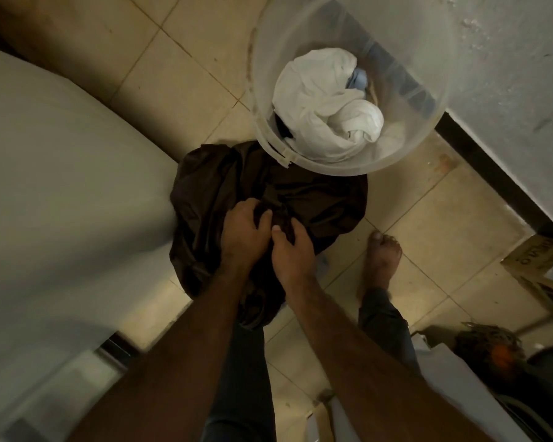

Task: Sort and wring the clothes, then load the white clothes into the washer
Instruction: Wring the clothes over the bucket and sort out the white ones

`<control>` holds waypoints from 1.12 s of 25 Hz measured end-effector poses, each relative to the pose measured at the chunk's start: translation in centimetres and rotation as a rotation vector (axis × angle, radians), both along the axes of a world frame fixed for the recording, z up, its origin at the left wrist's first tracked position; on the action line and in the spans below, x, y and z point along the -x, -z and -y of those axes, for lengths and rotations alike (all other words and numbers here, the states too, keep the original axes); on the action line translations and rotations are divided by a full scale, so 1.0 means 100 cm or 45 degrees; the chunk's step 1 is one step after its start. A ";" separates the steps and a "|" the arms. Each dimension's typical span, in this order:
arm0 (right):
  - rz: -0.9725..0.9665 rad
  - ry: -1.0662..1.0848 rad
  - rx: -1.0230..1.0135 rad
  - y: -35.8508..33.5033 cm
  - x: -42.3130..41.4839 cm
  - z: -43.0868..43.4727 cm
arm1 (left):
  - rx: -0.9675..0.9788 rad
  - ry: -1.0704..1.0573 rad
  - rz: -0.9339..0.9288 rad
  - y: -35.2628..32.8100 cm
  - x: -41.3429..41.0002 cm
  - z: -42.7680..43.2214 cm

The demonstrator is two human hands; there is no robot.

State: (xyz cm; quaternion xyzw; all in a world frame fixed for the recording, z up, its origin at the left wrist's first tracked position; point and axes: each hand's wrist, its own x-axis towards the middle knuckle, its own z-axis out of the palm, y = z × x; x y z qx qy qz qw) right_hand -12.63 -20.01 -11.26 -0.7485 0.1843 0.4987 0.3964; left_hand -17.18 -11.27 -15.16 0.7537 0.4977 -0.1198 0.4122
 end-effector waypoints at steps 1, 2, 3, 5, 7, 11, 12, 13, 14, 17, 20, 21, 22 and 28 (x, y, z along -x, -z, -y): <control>-0.006 -0.083 -0.025 0.010 0.008 0.005 | -0.062 0.140 -0.120 0.013 0.010 0.000; -0.018 -0.139 -0.050 0.018 0.014 0.010 | -0.104 0.268 -0.273 0.024 0.018 -0.001; -0.033 -0.173 -0.064 0.025 0.019 0.015 | -0.103 0.375 -0.415 0.033 0.025 0.000; -0.060 -0.207 -0.067 0.029 0.023 0.023 | 0.011 0.521 -0.598 0.041 0.034 0.003; 0.042 -0.274 -0.057 0.021 0.014 0.022 | 0.080 0.628 -0.688 0.046 0.039 0.007; 0.819 -0.404 -0.221 0.001 -0.052 0.006 | 0.067 0.736 -0.785 0.049 0.040 0.017; 0.981 -0.435 -0.225 0.004 -0.077 0.000 | 0.063 0.746 -0.788 0.048 0.039 0.020; 1.117 -0.475 -0.181 0.011 -0.103 -0.007 | 0.058 0.751 -0.789 0.047 0.039 0.024; 1.219 -0.529 -0.100 0.021 -0.130 -0.014 | 0.051 0.758 -0.795 0.046 0.039 0.026; 1.113 -0.891 0.183 0.067 -0.193 -0.033 | 0.036 0.728 -0.789 0.043 0.036 0.031; 0.463 -1.513 0.256 0.107 -0.210 -0.057 | -0.035 0.563 -0.606 0.038 0.030 0.031; 0.345 -1.560 0.301 0.113 -0.209 -0.061 | -0.089 0.487 -0.513 0.036 0.028 0.030; 0.295 -1.492 0.337 0.115 -0.209 -0.064 | -0.141 0.406 -0.425 0.034 0.026 0.029; 0.755 -1.014 0.285 0.085 -0.206 -0.032 | -0.277 0.079 -0.127 0.012 -0.009 0.014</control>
